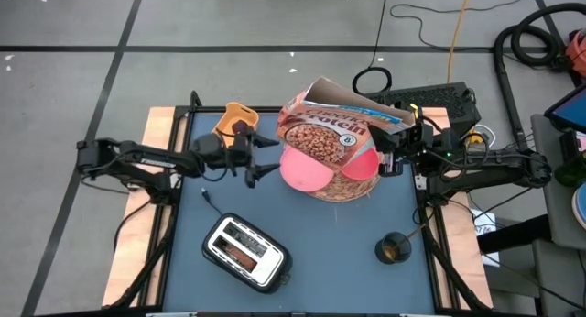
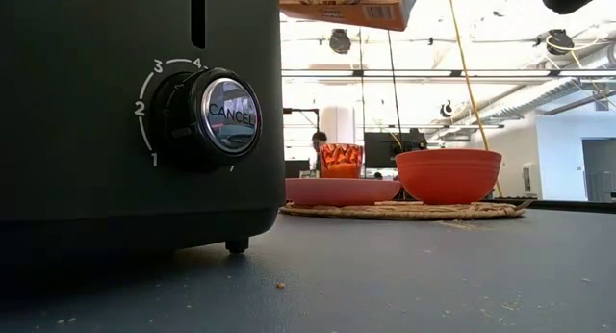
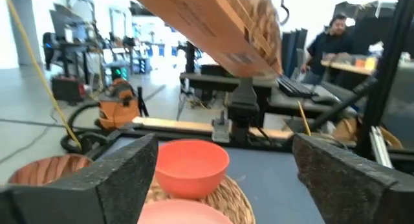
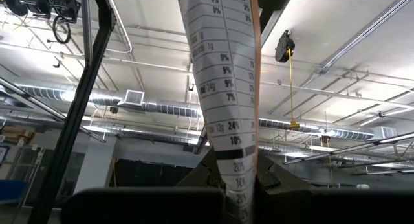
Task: Arrange a breakfast setting
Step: Pour the cereal from the cereal box into the red bowl
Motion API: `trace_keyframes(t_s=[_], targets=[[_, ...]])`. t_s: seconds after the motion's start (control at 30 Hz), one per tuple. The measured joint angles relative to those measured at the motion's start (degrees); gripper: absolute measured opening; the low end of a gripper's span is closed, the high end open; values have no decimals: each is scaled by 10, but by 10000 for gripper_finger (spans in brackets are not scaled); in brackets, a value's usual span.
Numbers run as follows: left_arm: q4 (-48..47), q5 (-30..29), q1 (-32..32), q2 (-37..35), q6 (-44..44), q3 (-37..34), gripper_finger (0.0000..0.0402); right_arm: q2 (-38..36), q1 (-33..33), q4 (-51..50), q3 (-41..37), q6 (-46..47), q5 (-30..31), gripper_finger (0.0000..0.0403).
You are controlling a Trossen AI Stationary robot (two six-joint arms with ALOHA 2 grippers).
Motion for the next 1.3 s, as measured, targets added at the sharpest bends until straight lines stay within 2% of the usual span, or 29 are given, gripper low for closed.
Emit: trace_keyframes(t_s=[0.13, 0.33, 0.8, 1.03, 1.3], targets=[[58, -32, -5, 32, -18, 0, 380, 0, 0, 2, 0, 0, 0, 0], [136, -36, -6, 77, -44, 6, 381, 5, 0, 10, 0, 0, -3, 0], [143, -29, -17, 160, -10, 145, 381, 74, 0, 150, 0, -14, -65, 0], [141, -2, -17, 164, -8, 166, 381, 90, 1, 186, 0, -42, -93, 0], [141, 14, -17, 164, -8, 168, 381, 92, 2, 183, 0, -45, -94, 0]])
